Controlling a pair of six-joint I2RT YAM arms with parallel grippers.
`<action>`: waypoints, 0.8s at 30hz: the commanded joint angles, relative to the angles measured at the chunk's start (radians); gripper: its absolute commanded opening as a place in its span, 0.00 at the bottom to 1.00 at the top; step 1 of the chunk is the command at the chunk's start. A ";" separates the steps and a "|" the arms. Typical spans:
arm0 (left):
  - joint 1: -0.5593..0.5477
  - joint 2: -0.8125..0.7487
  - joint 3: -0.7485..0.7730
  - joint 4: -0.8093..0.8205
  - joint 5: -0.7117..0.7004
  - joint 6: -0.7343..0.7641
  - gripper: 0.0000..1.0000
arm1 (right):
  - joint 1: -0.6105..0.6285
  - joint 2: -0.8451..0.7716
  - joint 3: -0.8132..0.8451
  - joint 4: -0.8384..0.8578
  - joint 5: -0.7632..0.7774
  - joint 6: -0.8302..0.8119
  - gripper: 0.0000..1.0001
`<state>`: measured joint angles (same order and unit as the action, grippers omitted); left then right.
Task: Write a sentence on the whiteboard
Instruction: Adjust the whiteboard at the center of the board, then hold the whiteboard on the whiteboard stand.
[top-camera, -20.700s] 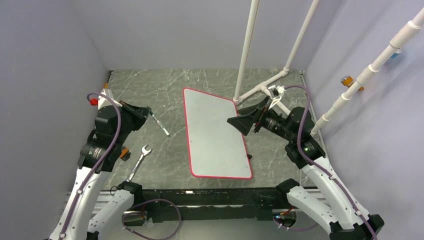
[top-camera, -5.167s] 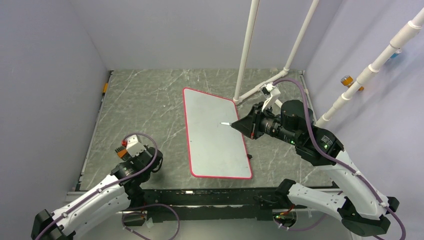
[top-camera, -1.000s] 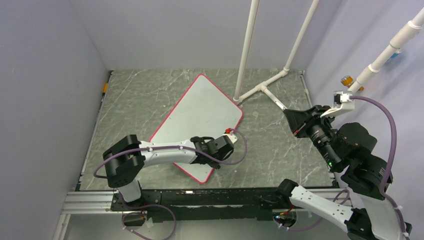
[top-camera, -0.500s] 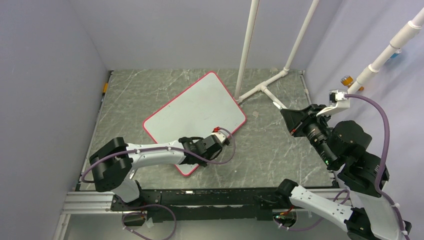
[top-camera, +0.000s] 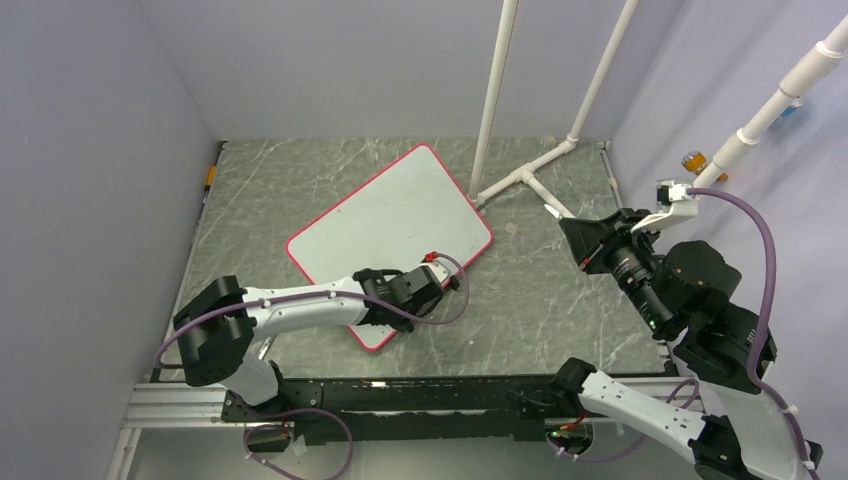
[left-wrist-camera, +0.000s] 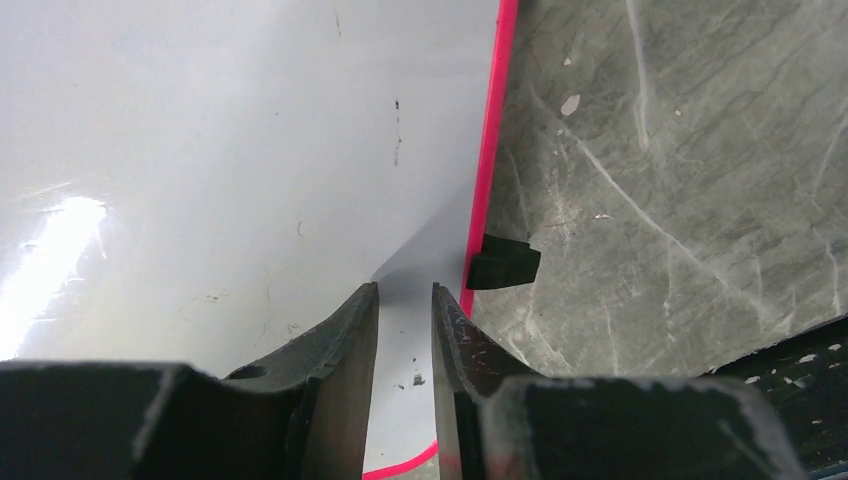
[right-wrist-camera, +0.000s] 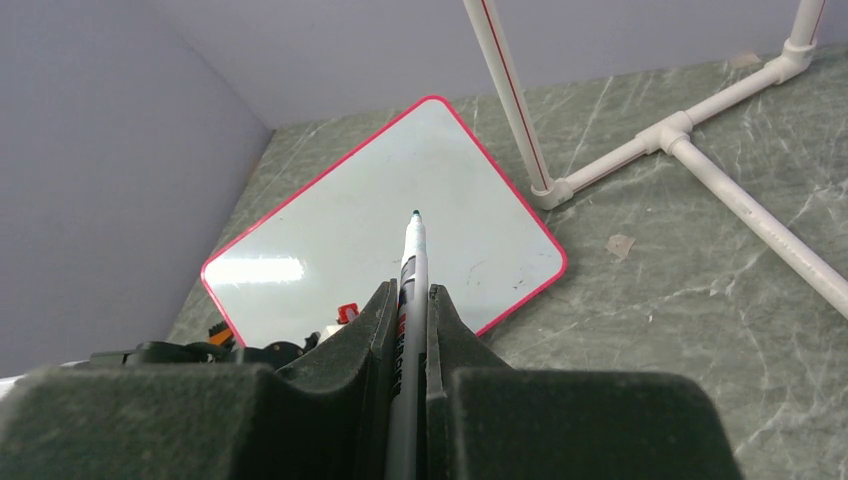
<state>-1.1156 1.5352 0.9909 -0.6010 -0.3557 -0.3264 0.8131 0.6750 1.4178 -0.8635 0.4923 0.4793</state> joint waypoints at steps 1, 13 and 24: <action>0.008 -0.039 0.069 -0.070 -0.034 0.018 0.31 | 0.000 -0.006 0.002 0.032 -0.002 0.011 0.00; 0.012 -0.130 0.274 -0.197 -0.015 0.123 0.47 | 0.001 -0.017 -0.013 0.037 -0.006 0.018 0.00; 0.469 -0.332 0.366 -0.145 0.436 0.248 0.72 | 0.000 -0.014 -0.054 0.075 -0.052 0.030 0.00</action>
<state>-0.8032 1.2758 1.2991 -0.7750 -0.1535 -0.1337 0.8131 0.6647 1.3727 -0.8482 0.4683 0.4995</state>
